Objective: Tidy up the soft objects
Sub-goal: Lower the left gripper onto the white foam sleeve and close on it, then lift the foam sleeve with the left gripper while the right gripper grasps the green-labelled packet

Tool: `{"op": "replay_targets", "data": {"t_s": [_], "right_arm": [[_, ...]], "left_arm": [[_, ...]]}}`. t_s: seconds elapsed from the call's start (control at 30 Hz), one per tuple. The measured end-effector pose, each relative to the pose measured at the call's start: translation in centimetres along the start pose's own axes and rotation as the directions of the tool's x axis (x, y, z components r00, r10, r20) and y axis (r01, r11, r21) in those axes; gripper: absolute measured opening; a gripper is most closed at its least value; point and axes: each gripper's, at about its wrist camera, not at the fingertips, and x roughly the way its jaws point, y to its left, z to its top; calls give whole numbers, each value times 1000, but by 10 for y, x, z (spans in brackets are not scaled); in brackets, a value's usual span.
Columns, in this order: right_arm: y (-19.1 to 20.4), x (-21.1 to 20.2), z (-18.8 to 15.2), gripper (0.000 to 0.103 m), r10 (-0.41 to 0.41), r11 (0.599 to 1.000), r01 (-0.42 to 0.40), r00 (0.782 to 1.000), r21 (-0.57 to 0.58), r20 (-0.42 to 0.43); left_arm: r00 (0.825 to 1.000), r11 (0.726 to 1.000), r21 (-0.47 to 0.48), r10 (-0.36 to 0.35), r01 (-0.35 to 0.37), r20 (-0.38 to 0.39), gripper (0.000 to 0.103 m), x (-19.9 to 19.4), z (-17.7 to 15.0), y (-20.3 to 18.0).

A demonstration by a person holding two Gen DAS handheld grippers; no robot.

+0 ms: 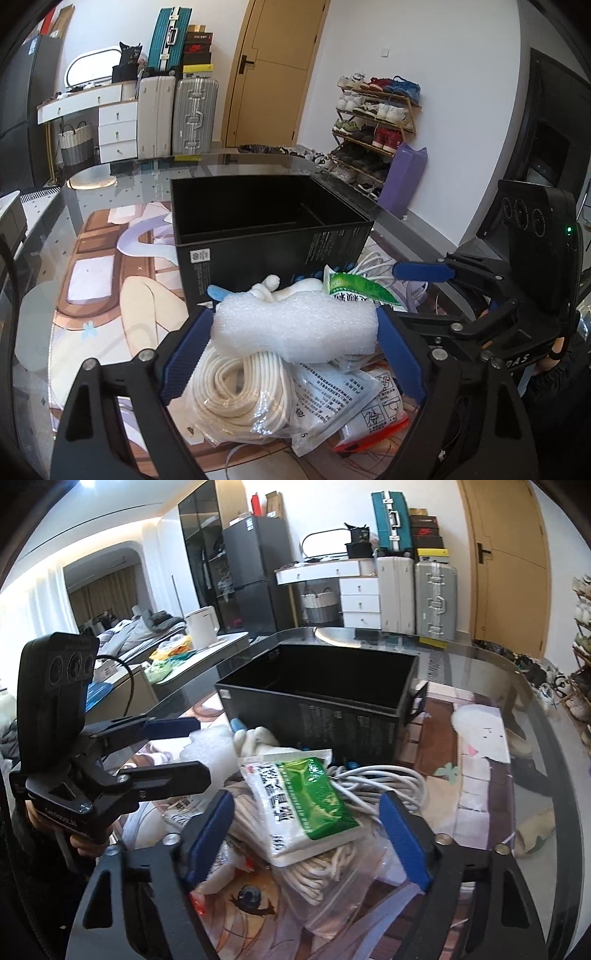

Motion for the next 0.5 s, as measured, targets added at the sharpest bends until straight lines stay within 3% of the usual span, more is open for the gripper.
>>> {"op": "replay_targets", "data": {"t_s": [0.27, 0.5], "right_arm": [[4, 6, 5, 70, 70, 997, -71, 997, -23, -36], [-8, 22, 9, 69, 132, 991, -129, 989, 40, -73]], "left_arm": [[999, 1000, -6, 16, -16, 31, 88, -15, 2, 6], [999, 1000, -8, 25, -25, 32, 88, -16, 2, 9]]}}
